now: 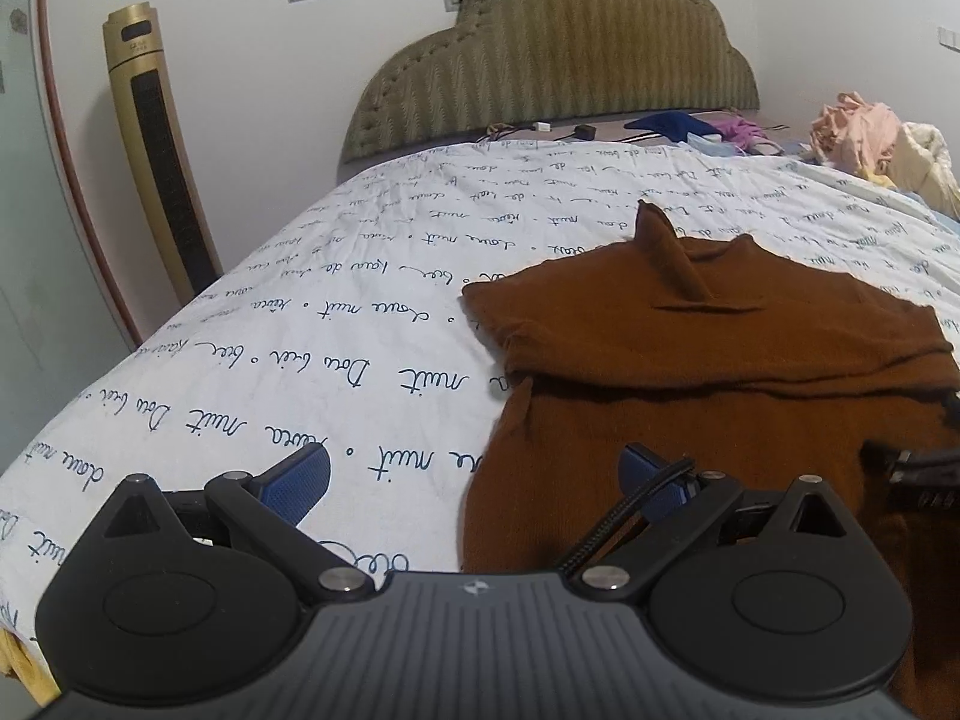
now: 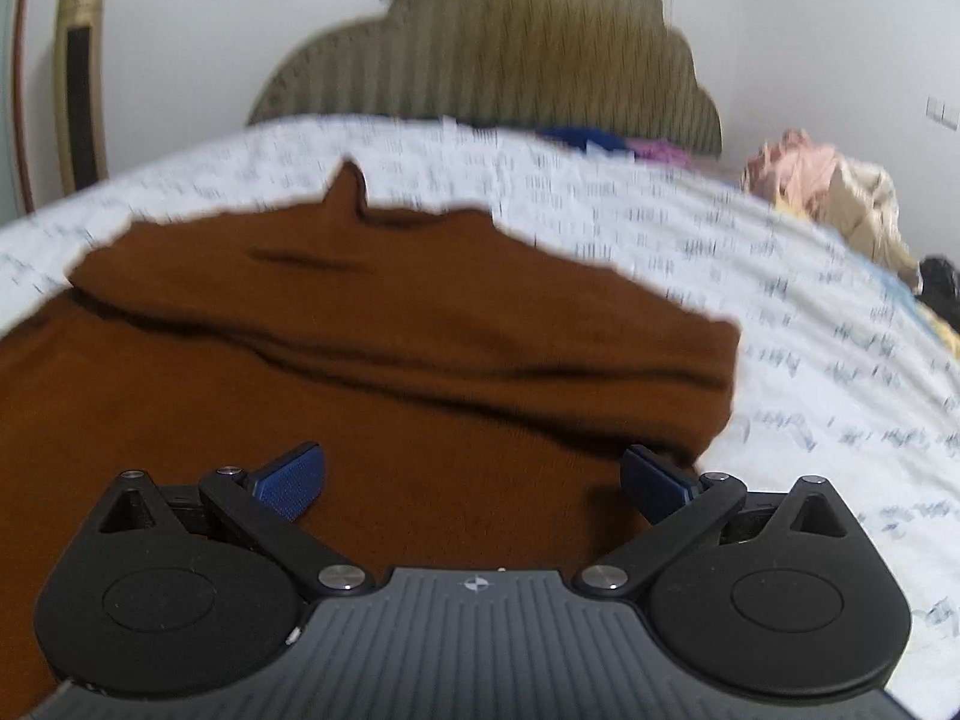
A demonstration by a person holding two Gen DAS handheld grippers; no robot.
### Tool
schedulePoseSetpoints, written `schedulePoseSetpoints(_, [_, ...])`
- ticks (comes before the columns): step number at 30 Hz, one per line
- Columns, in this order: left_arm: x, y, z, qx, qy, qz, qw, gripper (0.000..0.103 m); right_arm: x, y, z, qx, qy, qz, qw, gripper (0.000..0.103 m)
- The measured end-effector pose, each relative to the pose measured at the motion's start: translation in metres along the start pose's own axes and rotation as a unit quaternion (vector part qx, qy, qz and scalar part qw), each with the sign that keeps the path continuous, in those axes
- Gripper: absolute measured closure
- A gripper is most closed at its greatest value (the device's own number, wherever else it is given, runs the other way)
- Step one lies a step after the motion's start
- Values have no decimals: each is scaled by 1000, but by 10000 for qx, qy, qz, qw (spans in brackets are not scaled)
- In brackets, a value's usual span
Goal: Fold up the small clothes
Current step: 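Move both tools toward the sweater's hem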
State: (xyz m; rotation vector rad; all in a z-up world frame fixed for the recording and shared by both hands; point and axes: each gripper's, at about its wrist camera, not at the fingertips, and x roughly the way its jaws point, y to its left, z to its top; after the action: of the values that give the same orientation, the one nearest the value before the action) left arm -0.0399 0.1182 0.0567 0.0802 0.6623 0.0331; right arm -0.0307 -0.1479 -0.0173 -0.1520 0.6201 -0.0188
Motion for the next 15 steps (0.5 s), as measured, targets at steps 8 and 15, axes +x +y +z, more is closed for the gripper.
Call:
schedulePoseSetpoints(8, [-5, 5, 4, -20, -17, 26, 10000, 0, 10, -10, -12, 421, 200, 271, 9985, 0])
schedulePoseSetpoints(15, [-25, 13, 13, 37, -119, -161, 9998, 0, 10, -10, -13, 450, 194, 294, 9984, 0])
